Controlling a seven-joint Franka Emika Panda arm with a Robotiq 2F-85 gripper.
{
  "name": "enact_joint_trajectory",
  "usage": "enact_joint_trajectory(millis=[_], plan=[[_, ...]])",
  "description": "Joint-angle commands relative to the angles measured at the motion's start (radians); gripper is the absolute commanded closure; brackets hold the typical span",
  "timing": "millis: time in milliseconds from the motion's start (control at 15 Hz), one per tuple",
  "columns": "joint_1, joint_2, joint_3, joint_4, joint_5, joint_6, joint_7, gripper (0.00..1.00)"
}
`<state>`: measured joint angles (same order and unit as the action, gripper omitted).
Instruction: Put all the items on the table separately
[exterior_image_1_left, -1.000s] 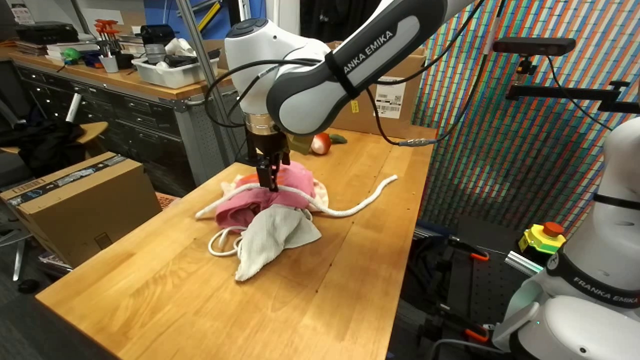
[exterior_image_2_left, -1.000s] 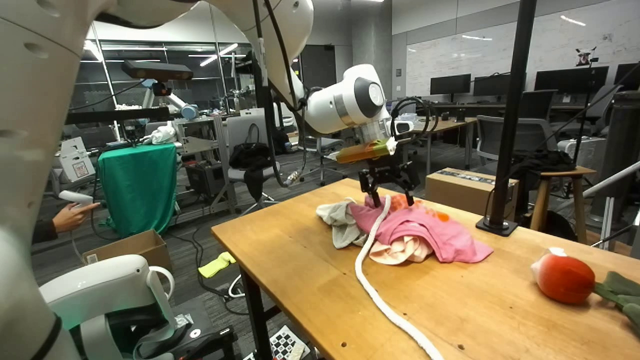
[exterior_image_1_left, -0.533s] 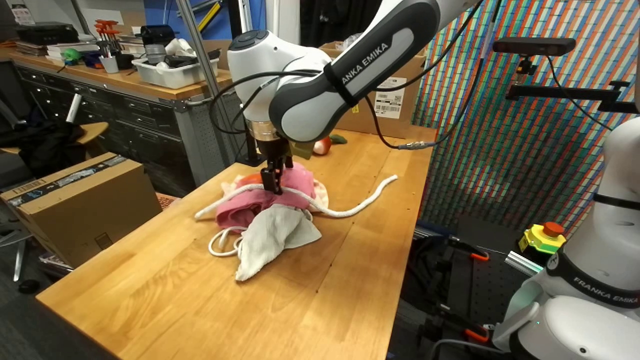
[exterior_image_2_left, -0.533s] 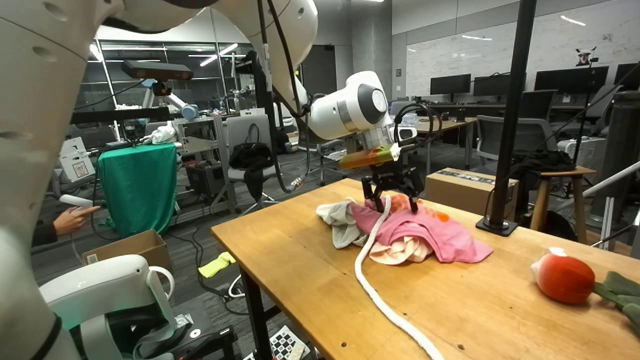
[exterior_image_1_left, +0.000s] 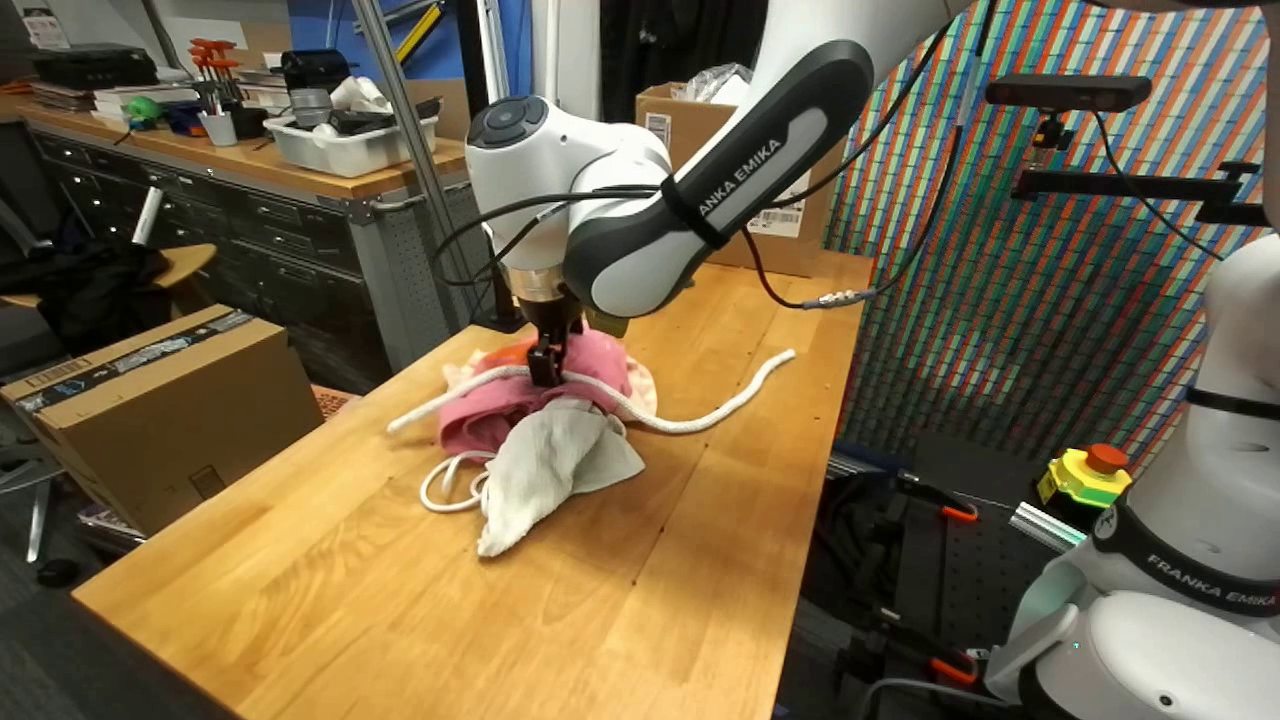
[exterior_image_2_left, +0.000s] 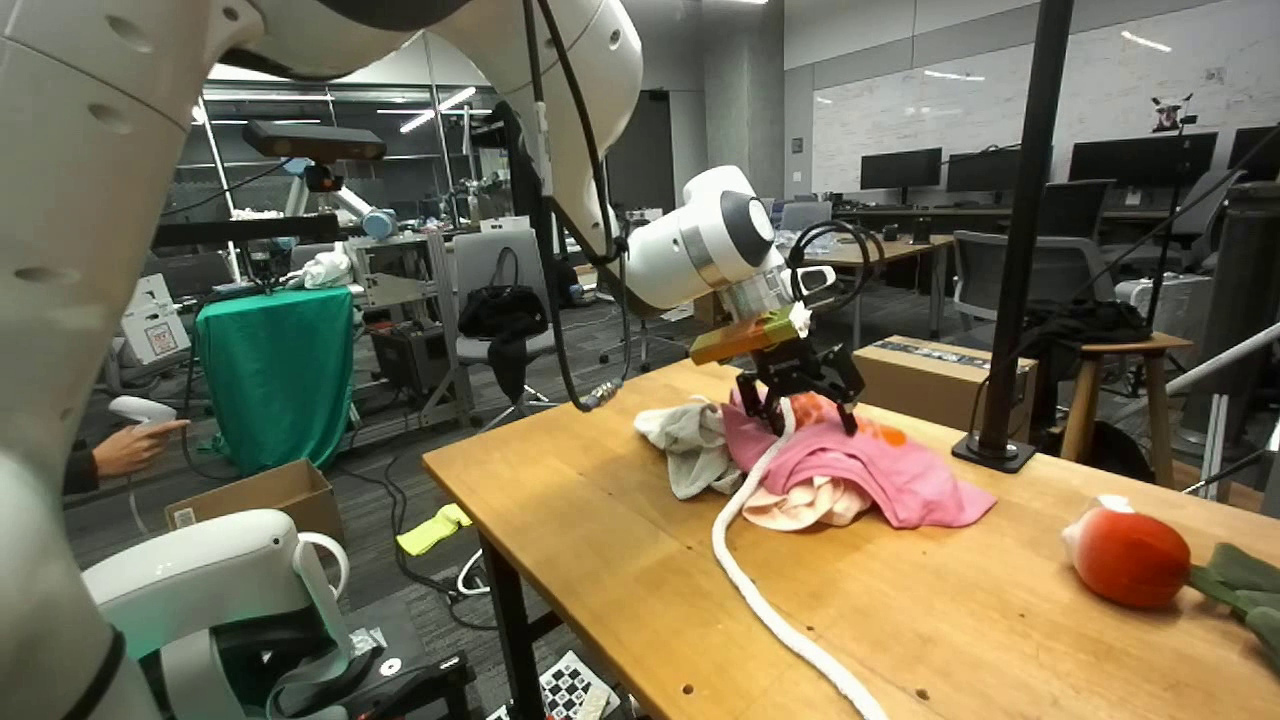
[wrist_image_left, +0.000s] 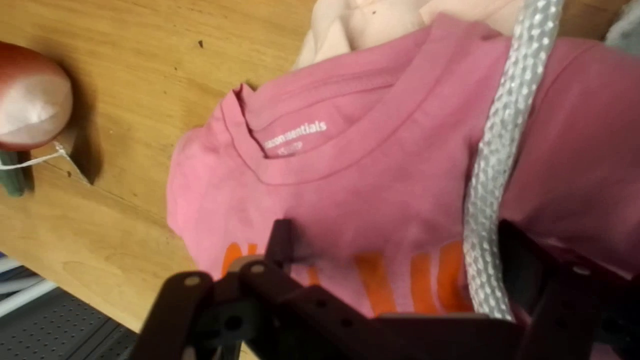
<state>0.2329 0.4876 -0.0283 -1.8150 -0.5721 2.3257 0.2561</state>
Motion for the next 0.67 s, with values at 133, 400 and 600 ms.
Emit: enact_joint_trajectory(millis=[133,400,600], plan=[[0.018,-0.01,-0.048,-0.008,-0.117,0.047,0.089,0.0],[0.014,-0.025,-0.058,-0.014,-0.181,0.047,0.14,0.0],[0.012,-0.039,-0.059,-0.02,-0.222,0.041,0.175,0.0]])
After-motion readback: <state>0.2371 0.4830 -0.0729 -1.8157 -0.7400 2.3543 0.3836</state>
